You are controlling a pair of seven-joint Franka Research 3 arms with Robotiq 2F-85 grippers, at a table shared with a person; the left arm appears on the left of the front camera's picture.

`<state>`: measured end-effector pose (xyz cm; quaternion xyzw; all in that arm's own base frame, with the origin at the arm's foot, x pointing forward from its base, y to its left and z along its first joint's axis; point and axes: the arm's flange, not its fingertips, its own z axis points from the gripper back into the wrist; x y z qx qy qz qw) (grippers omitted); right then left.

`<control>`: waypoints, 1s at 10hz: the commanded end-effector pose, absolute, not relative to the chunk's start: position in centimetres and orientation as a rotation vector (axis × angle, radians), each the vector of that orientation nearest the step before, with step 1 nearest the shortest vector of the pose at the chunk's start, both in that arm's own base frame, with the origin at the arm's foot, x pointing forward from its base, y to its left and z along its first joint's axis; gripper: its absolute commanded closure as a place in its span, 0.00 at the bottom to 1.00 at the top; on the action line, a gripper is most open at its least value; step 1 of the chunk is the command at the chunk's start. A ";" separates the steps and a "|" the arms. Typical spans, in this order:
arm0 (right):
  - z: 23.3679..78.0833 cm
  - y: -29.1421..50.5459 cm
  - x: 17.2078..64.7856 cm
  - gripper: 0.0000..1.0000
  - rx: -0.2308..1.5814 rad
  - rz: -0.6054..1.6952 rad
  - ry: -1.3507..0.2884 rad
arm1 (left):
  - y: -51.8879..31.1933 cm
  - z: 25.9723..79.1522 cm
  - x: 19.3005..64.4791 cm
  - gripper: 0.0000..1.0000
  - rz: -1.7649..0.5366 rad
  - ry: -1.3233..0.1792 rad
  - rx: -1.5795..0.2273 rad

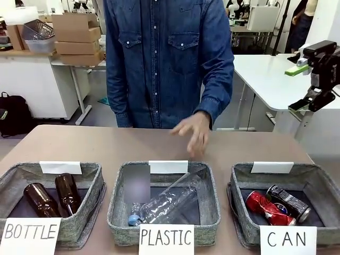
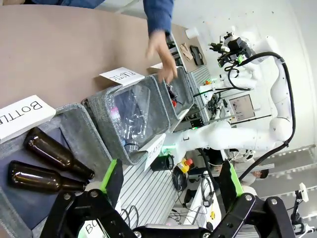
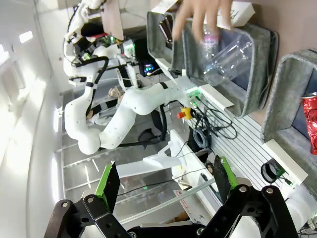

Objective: Sort the can waste into the basket.
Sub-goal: Pick up the can waste from the table and place it in the right Fabric basket.

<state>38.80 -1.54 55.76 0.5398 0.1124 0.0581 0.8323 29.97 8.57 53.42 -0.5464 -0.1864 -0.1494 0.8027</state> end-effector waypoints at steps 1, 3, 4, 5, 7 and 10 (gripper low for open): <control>55.9 -1.3 38.8 0.00 1.148 0.140 0.230 | 8.8 53.3 29.8 0.00 -0.347 -0.398 -1.167; 55.9 -1.3 38.8 0.00 1.148 0.140 0.230 | 8.8 53.3 29.8 0.00 -0.347 -0.398 -1.167; 55.9 -1.3 38.8 0.00 1.148 0.140 0.230 | 8.8 53.3 29.8 0.00 -0.347 -0.398 -1.167; 55.9 -1.3 38.8 0.00 1.148 0.140 0.230 | 8.8 53.3 29.8 0.00 -0.347 -0.398 -1.167; 55.9 -1.3 38.8 0.00 1.148 0.140 0.230 | 8.8 53.3 29.8 0.00 -0.347 -0.398 -1.167; 55.9 -1.3 38.8 0.00 1.148 0.140 0.230 | 8.8 53.3 29.8 0.00 -0.347 -0.398 -1.167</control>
